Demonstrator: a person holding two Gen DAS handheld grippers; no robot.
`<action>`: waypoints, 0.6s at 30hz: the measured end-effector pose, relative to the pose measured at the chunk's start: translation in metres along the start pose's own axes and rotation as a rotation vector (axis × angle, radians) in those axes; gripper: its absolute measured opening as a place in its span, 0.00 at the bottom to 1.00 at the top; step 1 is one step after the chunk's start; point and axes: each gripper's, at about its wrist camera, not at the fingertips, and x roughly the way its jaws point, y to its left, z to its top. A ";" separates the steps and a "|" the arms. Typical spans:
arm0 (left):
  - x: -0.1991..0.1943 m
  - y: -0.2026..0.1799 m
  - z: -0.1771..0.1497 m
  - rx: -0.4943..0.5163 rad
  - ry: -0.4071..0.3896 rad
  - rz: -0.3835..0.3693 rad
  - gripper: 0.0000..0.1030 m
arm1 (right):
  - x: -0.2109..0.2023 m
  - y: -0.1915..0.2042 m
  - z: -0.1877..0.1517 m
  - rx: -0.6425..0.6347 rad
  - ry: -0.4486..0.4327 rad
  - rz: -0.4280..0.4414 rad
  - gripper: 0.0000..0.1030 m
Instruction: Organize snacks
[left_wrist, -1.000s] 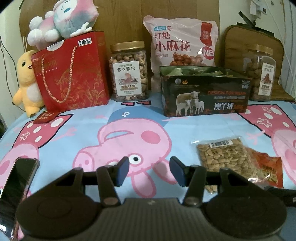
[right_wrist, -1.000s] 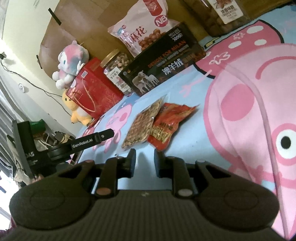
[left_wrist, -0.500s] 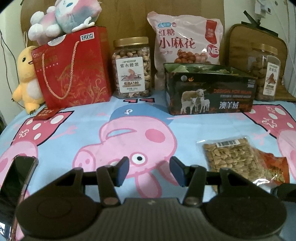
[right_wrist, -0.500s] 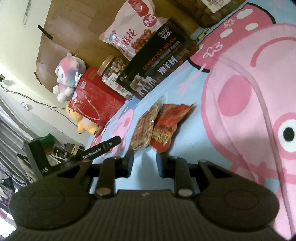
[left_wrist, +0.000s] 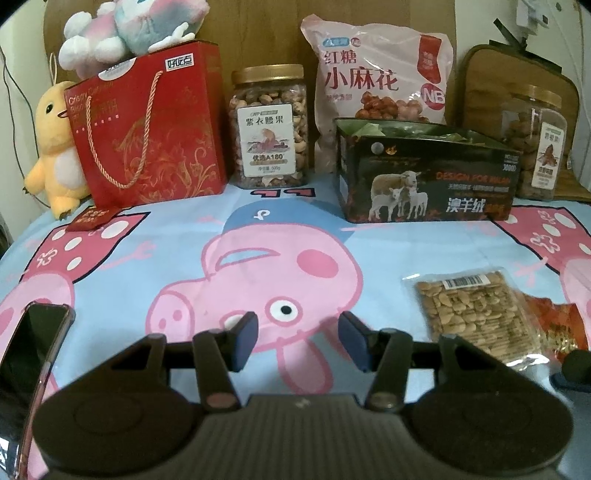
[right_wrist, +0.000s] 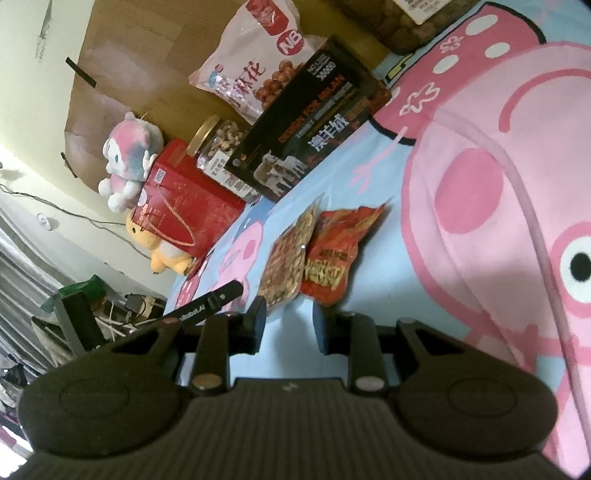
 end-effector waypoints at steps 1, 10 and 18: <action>0.000 0.000 0.000 0.000 0.000 0.000 0.48 | -0.001 0.000 0.000 0.001 -0.008 -0.007 0.29; -0.006 0.006 0.004 -0.051 0.024 -0.089 0.48 | -0.002 -0.001 0.003 0.009 -0.021 -0.019 0.31; 0.000 0.014 0.009 -0.201 0.125 -0.396 0.52 | 0.006 0.005 0.008 -0.014 -0.017 -0.027 0.43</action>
